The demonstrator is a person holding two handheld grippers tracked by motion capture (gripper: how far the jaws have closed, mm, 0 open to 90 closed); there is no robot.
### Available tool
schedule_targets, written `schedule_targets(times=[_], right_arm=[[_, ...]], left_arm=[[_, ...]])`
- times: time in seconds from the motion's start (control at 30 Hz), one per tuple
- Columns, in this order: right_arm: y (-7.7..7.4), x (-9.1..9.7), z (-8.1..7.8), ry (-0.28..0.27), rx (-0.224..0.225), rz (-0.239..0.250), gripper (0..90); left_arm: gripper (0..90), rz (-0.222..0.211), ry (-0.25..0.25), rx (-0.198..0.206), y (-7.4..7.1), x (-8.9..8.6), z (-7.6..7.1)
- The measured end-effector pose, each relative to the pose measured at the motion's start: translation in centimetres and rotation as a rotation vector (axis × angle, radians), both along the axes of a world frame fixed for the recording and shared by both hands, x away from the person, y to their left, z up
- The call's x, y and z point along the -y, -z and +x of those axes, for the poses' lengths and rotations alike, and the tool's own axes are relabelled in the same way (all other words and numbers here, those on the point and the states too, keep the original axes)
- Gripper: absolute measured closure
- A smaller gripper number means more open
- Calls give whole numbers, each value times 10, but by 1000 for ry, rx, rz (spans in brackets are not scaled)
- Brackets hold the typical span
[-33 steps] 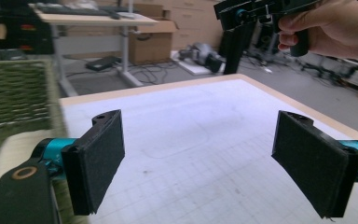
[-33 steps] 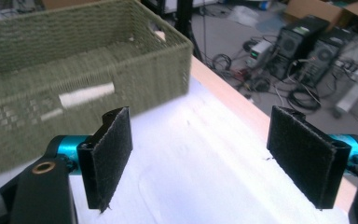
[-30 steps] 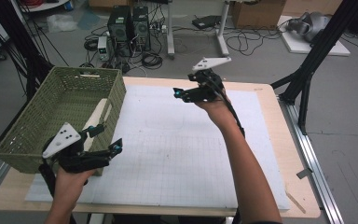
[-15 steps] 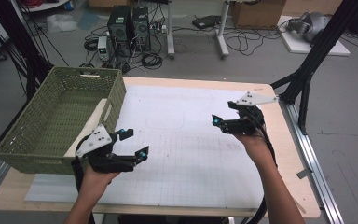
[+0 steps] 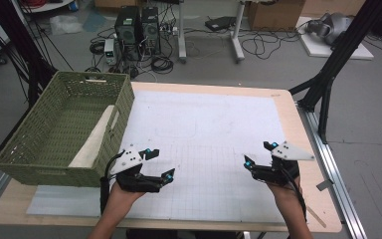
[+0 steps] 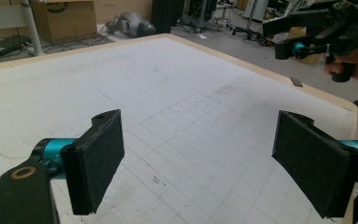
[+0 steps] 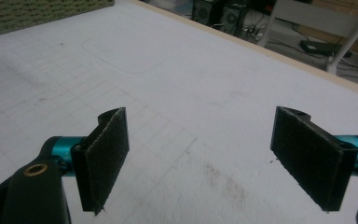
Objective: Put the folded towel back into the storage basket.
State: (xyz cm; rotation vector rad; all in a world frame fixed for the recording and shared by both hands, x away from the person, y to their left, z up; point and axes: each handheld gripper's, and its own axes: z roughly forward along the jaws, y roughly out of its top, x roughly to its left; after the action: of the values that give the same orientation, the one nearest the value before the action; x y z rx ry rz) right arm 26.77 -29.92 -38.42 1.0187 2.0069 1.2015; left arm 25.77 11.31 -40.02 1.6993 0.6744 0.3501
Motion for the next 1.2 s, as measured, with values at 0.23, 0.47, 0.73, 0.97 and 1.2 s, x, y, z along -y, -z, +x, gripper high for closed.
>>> schedule_targets(times=[0.23,0.47,0.73,0.97,1.2], right_arm=[[20,22,-16,71,6,57,178],[33,28,-18,99,0,22,178],[33,23,-15,86,5,1,178],[33,22,-15,83,2,-2,178],[33,24,-15,86,7,2,178]], left_arm=[[170,9,-11,16,4,1,0],[172,20,-25,11,11,-1,0],[174,15,-42,12,12,-5,-1],[175,15,-49,6,13,-6,-1],[176,14,-50,3,13,-7,0]])
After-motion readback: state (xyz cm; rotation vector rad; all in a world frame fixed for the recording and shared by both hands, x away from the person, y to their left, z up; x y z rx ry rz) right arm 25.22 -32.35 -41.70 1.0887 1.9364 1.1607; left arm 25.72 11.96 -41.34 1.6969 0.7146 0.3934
